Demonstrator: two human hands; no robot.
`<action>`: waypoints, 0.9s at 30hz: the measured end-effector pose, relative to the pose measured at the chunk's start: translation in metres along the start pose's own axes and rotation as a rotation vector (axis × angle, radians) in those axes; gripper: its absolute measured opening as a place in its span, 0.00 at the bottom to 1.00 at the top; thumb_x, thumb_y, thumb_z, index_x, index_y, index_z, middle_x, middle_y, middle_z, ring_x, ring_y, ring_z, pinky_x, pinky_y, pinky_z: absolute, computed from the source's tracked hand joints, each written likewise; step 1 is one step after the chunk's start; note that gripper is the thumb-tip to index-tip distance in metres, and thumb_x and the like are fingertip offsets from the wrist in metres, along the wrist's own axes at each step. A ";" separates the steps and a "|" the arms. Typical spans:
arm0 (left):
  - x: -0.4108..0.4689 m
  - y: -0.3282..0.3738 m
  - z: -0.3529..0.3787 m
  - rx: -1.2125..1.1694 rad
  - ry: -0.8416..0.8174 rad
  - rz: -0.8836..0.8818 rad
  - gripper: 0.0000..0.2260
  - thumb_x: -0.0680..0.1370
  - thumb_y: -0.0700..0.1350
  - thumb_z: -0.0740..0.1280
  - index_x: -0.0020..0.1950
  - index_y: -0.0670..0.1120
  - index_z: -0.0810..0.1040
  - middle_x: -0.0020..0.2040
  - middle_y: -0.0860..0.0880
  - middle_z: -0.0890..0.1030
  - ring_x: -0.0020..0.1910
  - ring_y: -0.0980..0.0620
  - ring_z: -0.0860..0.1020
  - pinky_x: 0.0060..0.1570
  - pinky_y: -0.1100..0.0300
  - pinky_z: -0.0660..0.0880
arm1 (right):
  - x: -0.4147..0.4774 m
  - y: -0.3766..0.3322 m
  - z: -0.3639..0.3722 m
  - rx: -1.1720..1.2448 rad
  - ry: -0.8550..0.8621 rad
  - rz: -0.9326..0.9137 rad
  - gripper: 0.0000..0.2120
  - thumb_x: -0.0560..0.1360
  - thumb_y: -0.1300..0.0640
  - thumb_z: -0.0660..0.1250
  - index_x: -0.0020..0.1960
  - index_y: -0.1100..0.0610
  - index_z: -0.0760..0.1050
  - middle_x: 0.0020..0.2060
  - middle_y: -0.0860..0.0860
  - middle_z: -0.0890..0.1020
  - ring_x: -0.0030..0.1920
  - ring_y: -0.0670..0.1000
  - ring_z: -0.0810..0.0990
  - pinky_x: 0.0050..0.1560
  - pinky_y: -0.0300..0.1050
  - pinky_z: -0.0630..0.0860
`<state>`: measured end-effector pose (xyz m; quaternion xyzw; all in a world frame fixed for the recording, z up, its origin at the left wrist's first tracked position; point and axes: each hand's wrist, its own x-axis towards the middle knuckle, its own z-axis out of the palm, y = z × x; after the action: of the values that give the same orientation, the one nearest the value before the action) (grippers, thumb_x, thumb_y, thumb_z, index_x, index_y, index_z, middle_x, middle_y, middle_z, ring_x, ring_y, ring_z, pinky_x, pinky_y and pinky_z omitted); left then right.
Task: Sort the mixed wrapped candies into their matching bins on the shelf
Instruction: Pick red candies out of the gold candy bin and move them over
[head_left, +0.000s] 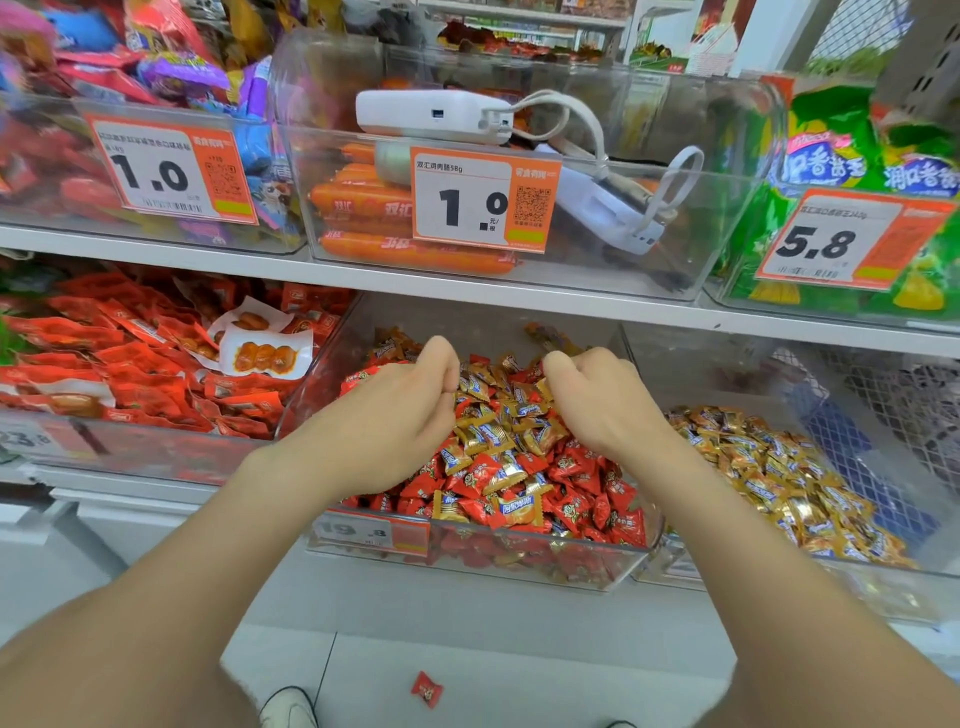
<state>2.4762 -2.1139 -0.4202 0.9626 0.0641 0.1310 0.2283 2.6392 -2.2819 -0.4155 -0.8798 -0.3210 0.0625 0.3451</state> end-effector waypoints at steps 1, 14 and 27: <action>0.003 0.003 0.003 0.064 0.024 -0.005 0.03 0.84 0.45 0.60 0.53 0.50 0.66 0.30 0.50 0.73 0.28 0.53 0.70 0.31 0.48 0.68 | 0.000 0.001 0.000 -0.022 -0.001 -0.009 0.21 0.79 0.49 0.57 0.30 0.55 0.59 0.20 0.46 0.63 0.24 0.49 0.62 0.33 0.45 0.61; 0.040 -0.009 0.032 0.300 -0.316 0.157 0.31 0.81 0.54 0.71 0.81 0.61 0.61 0.73 0.57 0.64 0.53 0.53 0.77 0.53 0.51 0.77 | -0.005 0.019 -0.008 -0.088 -0.061 -0.248 0.17 0.81 0.54 0.63 0.38 0.62 0.77 0.23 0.52 0.67 0.24 0.49 0.60 0.28 0.45 0.65; 0.041 -0.006 0.033 0.283 -0.243 0.059 0.14 0.86 0.52 0.61 0.71 0.53 0.69 0.60 0.50 0.75 0.55 0.46 0.78 0.55 0.47 0.76 | -0.009 0.015 -0.005 -0.120 0.042 -0.107 0.18 0.77 0.51 0.59 0.31 0.58 0.64 0.25 0.52 0.66 0.27 0.52 0.63 0.32 0.46 0.65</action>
<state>2.5247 -2.1155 -0.4425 0.9953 0.0256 0.0103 0.0929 2.6413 -2.2989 -0.4225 -0.8815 -0.3634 0.0062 0.3014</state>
